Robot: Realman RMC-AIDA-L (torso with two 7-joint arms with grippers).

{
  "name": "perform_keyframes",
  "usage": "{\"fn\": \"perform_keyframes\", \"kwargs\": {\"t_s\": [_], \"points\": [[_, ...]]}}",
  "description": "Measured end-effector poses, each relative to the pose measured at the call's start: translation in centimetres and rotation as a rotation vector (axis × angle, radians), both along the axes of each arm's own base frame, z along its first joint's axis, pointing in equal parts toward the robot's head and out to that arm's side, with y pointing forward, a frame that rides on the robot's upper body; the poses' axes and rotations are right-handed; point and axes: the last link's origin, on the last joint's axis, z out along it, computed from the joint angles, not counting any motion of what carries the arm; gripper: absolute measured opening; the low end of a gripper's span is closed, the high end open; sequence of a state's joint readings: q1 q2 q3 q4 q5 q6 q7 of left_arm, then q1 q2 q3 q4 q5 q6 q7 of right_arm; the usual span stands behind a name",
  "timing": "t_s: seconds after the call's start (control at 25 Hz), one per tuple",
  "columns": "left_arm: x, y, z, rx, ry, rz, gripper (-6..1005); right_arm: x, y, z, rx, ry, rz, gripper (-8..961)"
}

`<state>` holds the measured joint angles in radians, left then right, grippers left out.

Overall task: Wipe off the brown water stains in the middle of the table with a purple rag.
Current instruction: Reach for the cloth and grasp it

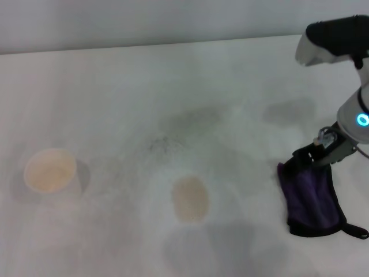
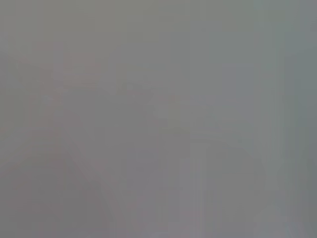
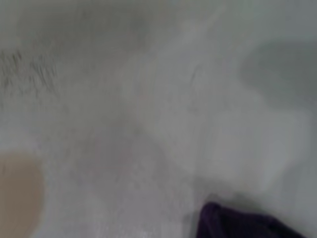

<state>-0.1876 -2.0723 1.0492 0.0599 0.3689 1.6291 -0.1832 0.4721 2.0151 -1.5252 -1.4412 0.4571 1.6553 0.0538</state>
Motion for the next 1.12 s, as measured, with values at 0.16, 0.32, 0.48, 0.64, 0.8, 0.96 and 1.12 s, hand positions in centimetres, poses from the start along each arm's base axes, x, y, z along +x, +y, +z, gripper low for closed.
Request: {"fn": "perform_keyframes", "kwargs": {"t_s": [0.16, 0.32, 0.48, 0.64, 0.8, 0.96, 1.12], "points": [[0.0, 0.2, 0.2, 0.019, 0.008, 0.008, 890, -0.1, -0.7, -0.9, -0.021, -0.020, -0.003, 847], [-0.1, 0.3, 0.2, 0.017, 0.008, 0.011, 890, 0.0, -1.1, -1.6, -0.048, -0.036, -0.009, 835], [-0.1, 0.3, 0.2, 0.017, 0.008, 0.011, 891, 0.2, -1.2, -2.0, -0.059, -0.045, -0.024, 824], [-0.1, 0.3, 0.2, 0.017, 0.009, 0.011, 891, 0.3, -1.1, -2.4, -0.073, -0.058, -0.032, 812], [-0.1, 0.3, 0.2, 0.017, 0.009, 0.011, 891, 0.5, -1.2, -3.0, -0.094, -0.077, -0.033, 801], [0.0, 0.4, 0.2, 0.018, 0.009, 0.009, 890, 1.0, -0.8, -2.9, -0.082, -0.121, -0.037, 730], [0.0, 0.4, 0.2, 0.017, 0.009, 0.009, 890, 0.8, -0.5, -2.8, -0.074, -0.134, -0.026, 600]]}}
